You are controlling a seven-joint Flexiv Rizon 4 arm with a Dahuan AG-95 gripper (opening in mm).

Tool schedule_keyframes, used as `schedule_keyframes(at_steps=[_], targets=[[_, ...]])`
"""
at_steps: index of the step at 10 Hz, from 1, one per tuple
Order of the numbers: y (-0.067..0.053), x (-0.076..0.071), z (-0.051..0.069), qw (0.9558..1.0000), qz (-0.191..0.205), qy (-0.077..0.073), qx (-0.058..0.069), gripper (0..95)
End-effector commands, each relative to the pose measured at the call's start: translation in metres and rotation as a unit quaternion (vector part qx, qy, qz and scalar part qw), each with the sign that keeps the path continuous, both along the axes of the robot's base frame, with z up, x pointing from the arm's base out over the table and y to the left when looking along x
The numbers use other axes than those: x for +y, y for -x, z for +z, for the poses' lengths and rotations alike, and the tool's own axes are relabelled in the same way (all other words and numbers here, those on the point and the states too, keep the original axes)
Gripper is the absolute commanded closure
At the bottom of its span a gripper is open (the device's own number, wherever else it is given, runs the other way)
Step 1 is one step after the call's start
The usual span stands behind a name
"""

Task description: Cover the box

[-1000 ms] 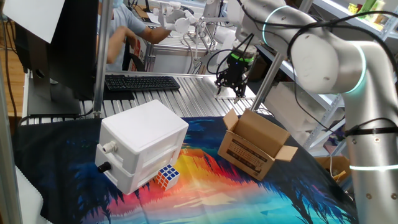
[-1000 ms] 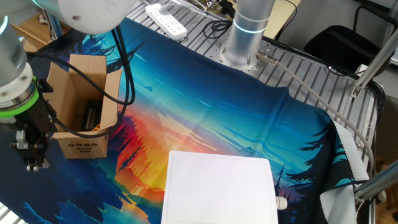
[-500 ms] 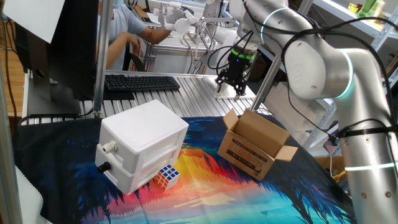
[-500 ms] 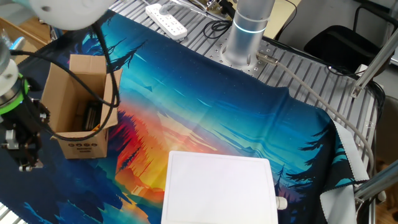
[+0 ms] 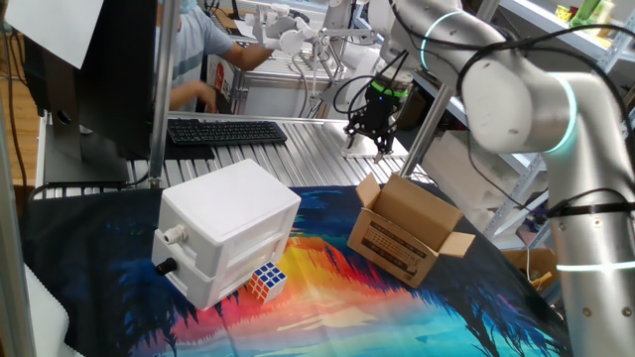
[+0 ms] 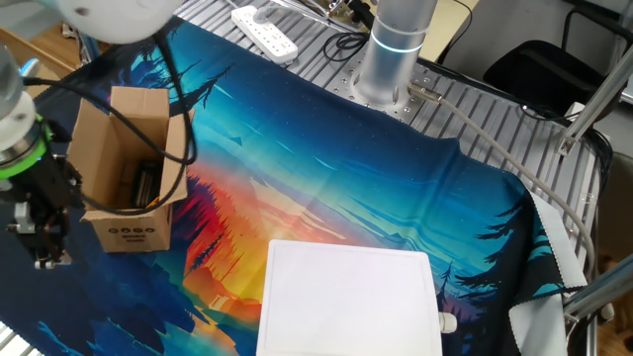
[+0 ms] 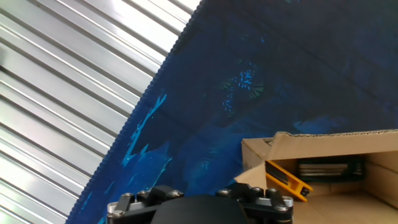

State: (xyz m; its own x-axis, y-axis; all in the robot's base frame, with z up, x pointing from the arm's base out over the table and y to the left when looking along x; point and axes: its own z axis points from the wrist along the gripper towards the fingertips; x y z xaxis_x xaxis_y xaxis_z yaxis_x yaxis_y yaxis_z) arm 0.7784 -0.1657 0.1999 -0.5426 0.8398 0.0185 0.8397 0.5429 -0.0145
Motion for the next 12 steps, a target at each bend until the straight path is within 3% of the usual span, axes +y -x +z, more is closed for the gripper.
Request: schedule_keyframes(at_steps=[1, 12], targets=[[-0.0040, -0.0009, -0.0002, 1.0000, 0.001, -0.003, 0.002, 19.0], [-0.0045, 0.0011, 0.0005, 0.9999, 0.002, -0.013, -0.004, 19.0]])
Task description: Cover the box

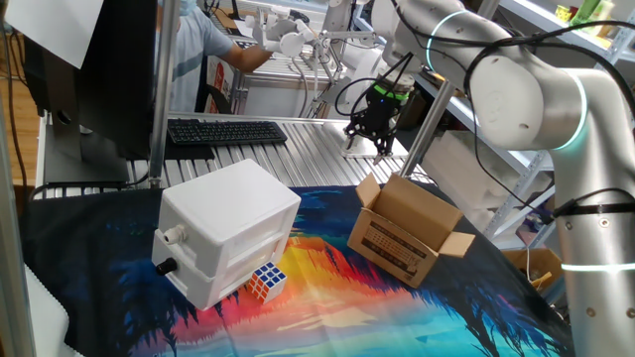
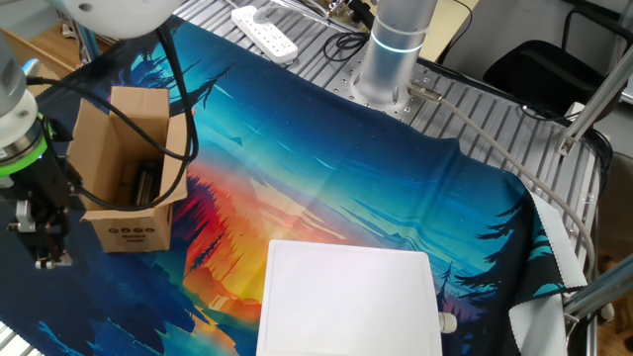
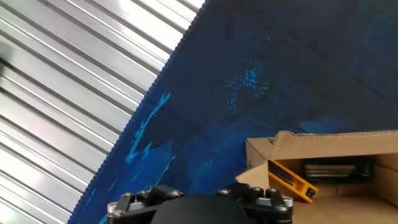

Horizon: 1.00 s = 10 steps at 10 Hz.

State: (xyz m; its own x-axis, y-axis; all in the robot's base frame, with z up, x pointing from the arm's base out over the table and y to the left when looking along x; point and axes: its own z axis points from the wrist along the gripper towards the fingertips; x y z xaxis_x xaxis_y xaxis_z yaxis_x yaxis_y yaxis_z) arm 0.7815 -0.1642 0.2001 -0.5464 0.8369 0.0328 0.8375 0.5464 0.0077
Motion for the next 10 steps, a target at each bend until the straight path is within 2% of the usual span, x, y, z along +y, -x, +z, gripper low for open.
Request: schedule_keyframes(at_steps=[1, 4, 7, 10], targets=[[-0.001, 0.000, 0.000, 1.0000, -0.002, -0.001, 0.002, 19.0], [-0.002, 0.001, 0.001, 1.0000, -0.003, -0.004, 0.002, 19.0], [0.009, 0.010, 0.004, 1.0000, 0.000, -0.004, 0.002, 19.0], [0.013, 0.012, 0.006, 0.9999, 0.007, -0.006, 0.005, 19.0]])
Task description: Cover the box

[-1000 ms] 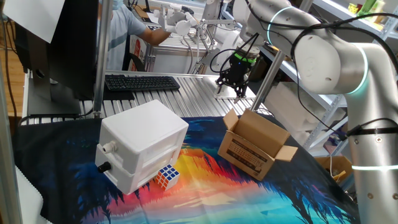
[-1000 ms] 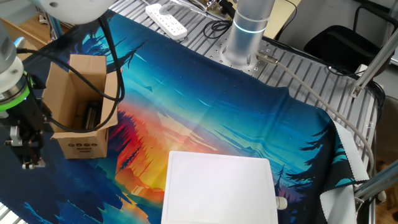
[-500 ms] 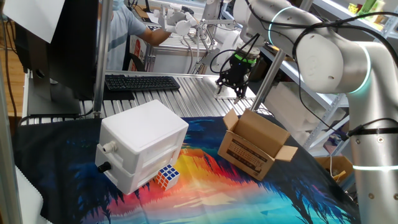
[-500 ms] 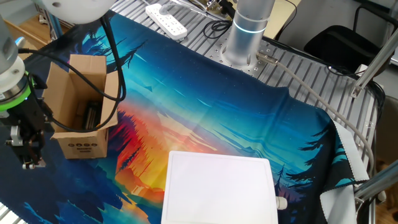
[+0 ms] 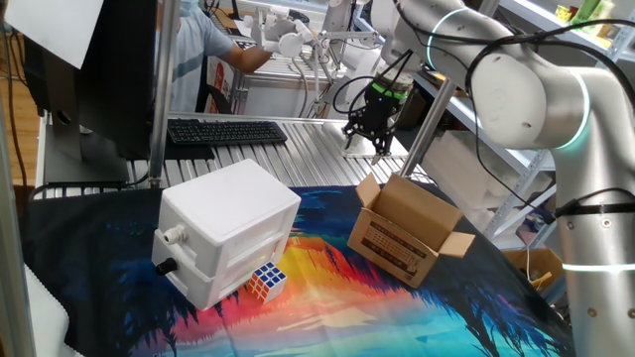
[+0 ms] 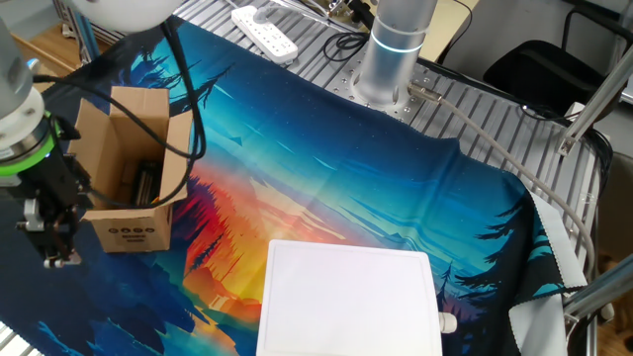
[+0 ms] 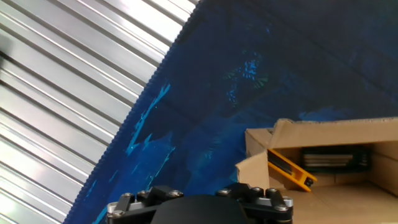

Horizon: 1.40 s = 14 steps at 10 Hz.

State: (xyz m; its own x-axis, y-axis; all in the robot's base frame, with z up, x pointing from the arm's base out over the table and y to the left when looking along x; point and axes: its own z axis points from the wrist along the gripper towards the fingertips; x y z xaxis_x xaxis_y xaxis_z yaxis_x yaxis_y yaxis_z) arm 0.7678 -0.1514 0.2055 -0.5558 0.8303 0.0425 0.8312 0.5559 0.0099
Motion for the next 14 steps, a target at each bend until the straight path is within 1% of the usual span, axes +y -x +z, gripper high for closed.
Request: schedule_keyframes(at_steps=[1, 4, 6, 7, 9, 10, 11, 13, 14], targets=[[0.001, 0.000, 0.001, 1.0000, 0.001, -0.001, 0.004, 19.0], [0.011, 0.006, 0.006, 1.0000, 0.000, -0.002, 0.004, 19.0], [0.023, 0.012, 0.010, 0.9999, 0.007, -0.010, 0.004, 19.0], [0.027, 0.014, 0.011, 0.9999, 0.011, -0.012, 0.004, 19.0], [0.042, 0.020, 0.014, 0.9996, 0.026, -0.014, 0.002, 19.0], [0.046, 0.022, 0.015, 0.9994, 0.031, -0.013, 0.002, 19.0], [0.055, 0.025, 0.017, 0.9987, 0.050, -0.013, 0.000, 19.0], [0.064, 0.027, 0.021, 0.9976, 0.069, -0.012, -0.001, 19.0], [0.066, 0.027, 0.021, 0.9972, 0.075, -0.010, -0.002, 19.0]])
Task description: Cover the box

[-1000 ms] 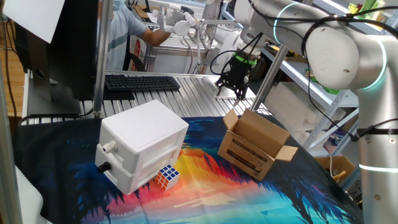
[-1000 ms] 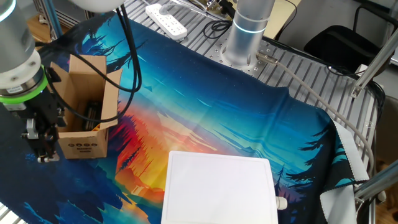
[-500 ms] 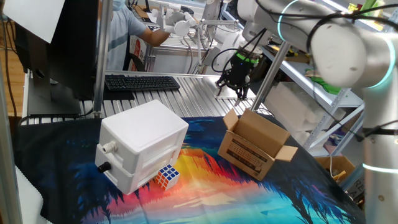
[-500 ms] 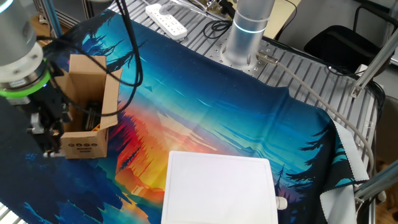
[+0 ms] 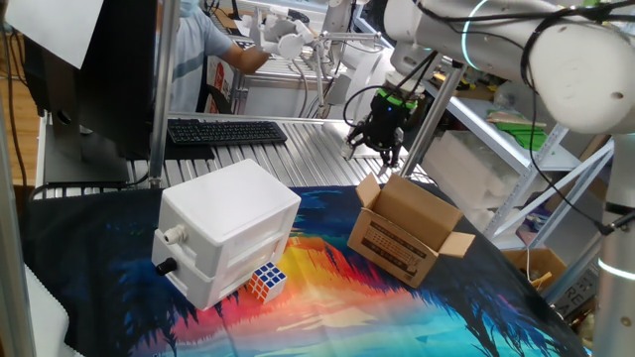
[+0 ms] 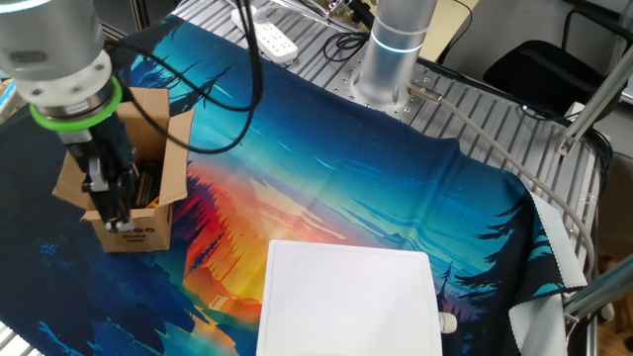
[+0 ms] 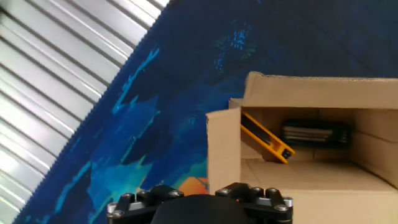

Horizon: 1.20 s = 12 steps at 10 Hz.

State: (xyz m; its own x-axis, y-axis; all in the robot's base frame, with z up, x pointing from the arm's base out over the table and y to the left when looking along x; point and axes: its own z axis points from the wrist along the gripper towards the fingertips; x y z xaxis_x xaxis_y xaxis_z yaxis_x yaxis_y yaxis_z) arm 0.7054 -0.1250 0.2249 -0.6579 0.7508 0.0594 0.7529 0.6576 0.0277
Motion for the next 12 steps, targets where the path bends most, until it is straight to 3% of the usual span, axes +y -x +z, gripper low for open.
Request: schedule_keyframes(at_steps=[1, 3, 7, 11, 12], targets=[[0.005, 0.000, 0.003, 0.9994, 0.029, 0.017, -0.001, 19.0], [0.006, 0.000, 0.004, 0.9984, 0.044, 0.036, -0.002, 19.0], [-0.009, -0.004, 0.003, 0.9989, 0.046, 0.010, -0.004, 19.0], [-0.031, -0.011, -0.008, 0.9999, 0.010, -0.003, -0.001, 19.0], [-0.031, -0.011, -0.008, 0.9999, 0.014, -0.002, -0.003, 19.0]])
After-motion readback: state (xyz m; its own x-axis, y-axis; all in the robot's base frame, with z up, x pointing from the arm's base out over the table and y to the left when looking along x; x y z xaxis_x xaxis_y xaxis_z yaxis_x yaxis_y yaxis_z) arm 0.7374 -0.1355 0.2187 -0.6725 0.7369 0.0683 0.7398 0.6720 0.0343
